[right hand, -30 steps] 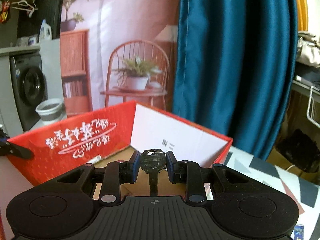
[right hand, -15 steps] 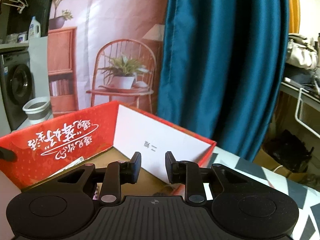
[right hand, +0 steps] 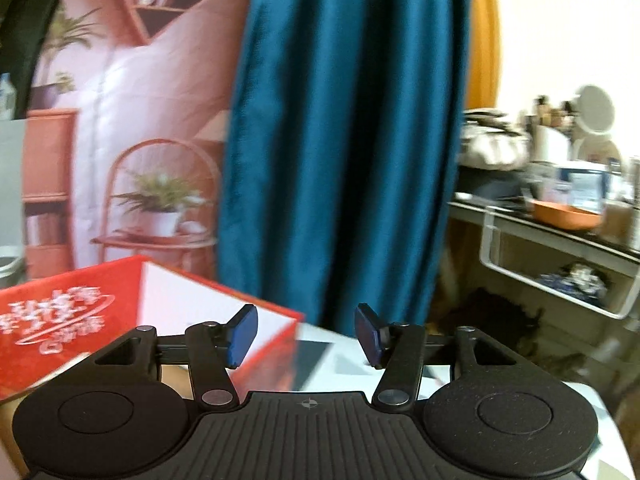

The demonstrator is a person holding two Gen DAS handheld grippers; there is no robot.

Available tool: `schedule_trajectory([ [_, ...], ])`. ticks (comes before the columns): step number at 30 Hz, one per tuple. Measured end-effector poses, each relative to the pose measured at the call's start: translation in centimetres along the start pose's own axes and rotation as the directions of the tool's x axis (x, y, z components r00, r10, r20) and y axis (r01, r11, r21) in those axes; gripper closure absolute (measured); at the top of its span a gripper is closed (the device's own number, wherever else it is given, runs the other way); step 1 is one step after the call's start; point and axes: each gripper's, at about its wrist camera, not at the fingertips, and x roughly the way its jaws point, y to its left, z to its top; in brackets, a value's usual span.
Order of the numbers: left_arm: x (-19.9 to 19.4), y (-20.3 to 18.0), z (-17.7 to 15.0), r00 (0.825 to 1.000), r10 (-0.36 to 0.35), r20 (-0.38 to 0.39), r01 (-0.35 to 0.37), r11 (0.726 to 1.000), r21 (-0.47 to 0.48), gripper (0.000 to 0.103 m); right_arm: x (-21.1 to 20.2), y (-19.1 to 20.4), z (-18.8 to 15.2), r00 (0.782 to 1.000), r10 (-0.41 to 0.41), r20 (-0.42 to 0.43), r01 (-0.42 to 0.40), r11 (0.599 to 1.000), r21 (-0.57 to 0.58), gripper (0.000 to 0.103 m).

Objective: Organize rigid objects
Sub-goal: 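Grasp the white USB charger with the right gripper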

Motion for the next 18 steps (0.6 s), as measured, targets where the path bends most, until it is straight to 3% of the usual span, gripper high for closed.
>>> schedule_trajectory([
  [6,0.0,0.0,0.0,1.0,0.0,0.0,0.0,1.0,0.001,0.092,-0.2,-2.2,-3.3,0.983,-0.183,-0.028,0.184,0.982,0.043,0.045],
  [12,0.0,0.0,0.0,1.0,0.0,0.0,0.0,1.0,0.001,0.092,0.5,-3.1,-6.8,0.973,-0.181,-0.142,0.191,0.98,0.063,0.053],
  [18,0.0,0.1,0.0,1.0,0.002,-0.002,-0.002,1.0,0.002,0.092,1.6,-3.2,-9.3,0.95,-0.214,-0.229,0.243,0.964,0.105,0.059],
])
